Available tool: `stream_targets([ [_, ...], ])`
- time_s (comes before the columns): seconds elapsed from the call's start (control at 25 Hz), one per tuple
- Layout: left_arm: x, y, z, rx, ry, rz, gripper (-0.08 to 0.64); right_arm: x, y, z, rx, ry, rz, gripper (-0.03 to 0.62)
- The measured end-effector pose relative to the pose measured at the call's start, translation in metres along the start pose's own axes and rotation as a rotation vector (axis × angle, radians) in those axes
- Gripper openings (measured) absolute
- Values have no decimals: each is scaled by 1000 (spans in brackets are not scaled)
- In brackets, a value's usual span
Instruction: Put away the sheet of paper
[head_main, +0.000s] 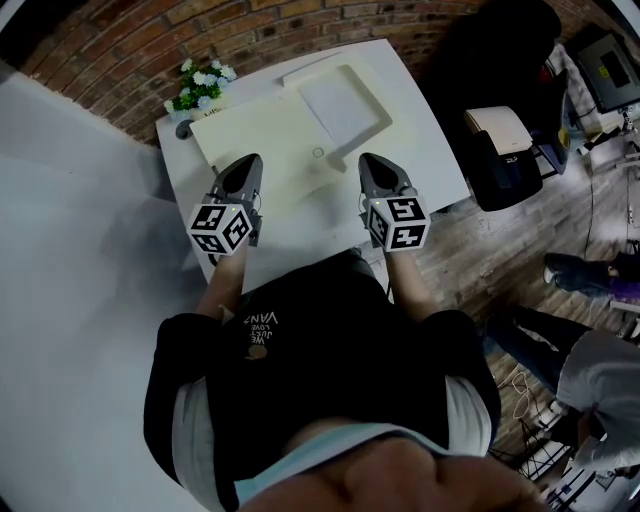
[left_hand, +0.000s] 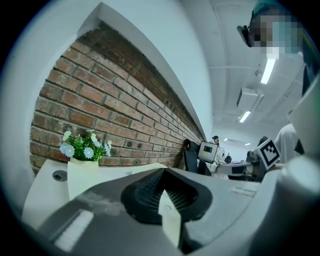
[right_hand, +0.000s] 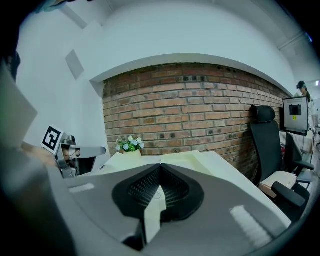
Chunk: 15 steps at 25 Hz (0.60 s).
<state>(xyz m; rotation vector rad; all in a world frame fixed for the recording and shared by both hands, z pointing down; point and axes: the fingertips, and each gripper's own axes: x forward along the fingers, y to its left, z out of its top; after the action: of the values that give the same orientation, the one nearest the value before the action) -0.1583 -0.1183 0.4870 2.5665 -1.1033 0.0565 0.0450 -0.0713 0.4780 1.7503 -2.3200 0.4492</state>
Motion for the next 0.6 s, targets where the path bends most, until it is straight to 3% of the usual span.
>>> stream_targets([
  [0.6,-14,-5,-13,-3,20,-2,0,-14,0,-5,19,-21,-45,0],
])
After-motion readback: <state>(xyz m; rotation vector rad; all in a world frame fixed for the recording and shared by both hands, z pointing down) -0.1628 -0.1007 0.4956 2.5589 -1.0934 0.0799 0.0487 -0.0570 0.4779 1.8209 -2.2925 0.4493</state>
